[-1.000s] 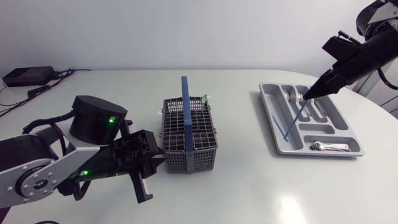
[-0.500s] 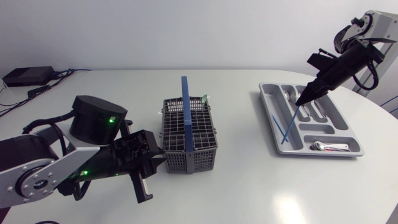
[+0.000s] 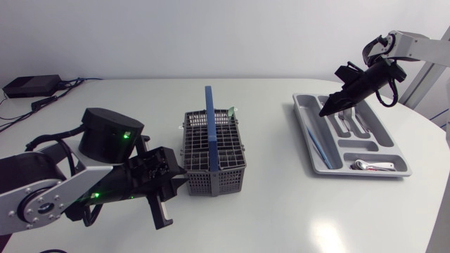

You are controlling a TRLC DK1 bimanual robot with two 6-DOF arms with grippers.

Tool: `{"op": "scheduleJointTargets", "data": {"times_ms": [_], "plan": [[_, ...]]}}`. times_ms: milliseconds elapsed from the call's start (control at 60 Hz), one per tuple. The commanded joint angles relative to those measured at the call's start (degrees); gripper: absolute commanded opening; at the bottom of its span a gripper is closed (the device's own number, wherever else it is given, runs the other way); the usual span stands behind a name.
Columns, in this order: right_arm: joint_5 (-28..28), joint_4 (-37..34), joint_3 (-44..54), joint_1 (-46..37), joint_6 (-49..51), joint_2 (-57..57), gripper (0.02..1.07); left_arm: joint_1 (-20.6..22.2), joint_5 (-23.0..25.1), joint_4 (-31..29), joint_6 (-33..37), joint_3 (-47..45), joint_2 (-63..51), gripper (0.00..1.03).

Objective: Unload the cutlery basket into the drawer organizer.

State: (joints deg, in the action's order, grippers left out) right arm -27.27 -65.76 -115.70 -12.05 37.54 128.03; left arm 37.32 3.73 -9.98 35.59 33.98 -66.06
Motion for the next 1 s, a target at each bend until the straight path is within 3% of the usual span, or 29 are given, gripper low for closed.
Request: {"op": "scheduleJointTargets", "data": {"times_ms": [0, 400, 783, 983], "plan": [[-0.33, 1.51, 0.65, 0.45, -2.47, -0.41, 0.99, 0.56, -0.47, 0.57, -1.05, -1.19, -0.82, 0.21], [-4.73, 17.94, 22.18, 6.69, -4.14, -22.03, 1.02, 0.56, -0.47, 0.05, -1.05, -1.19, 0.5, 0.21], [-6.84, 24.71, 27.63, 18.47, -10.38, -23.35, 0.93, 1.7, -1.35, -1.45, -1.05, -2.25, 1.55, 0.21], [-6.4, 31.92, 44.16, 27.17, -7.92, -34.51, 0.93, 1.26, -1.62, -1.45, -0.79, -3.21, 2.96, 0.21]]}}
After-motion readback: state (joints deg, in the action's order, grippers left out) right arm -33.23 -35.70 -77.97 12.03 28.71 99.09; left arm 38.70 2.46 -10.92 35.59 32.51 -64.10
